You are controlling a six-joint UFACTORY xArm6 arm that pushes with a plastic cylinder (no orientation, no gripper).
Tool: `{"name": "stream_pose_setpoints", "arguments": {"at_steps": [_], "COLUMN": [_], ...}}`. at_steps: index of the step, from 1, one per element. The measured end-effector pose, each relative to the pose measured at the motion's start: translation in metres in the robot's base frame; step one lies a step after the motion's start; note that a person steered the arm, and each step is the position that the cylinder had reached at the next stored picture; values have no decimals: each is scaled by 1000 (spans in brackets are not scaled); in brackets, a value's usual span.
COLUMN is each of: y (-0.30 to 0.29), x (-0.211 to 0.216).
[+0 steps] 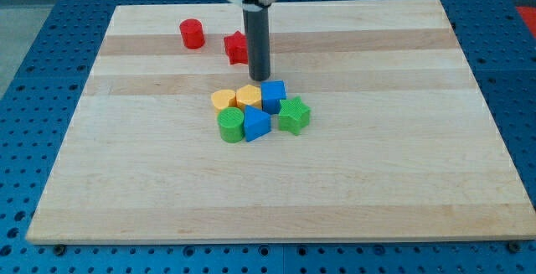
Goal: Push the red star into red circle
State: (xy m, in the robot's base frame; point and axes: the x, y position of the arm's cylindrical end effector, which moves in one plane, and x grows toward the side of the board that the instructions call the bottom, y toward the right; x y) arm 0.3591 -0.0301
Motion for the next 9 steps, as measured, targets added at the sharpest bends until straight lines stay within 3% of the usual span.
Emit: {"name": "stream_pose_setpoints", "arguments": {"at_steps": [2, 3, 5, 6, 9], "y": [-50, -43, 32, 29, -21], "x": [-51, -53, -59, -84, -95]}}
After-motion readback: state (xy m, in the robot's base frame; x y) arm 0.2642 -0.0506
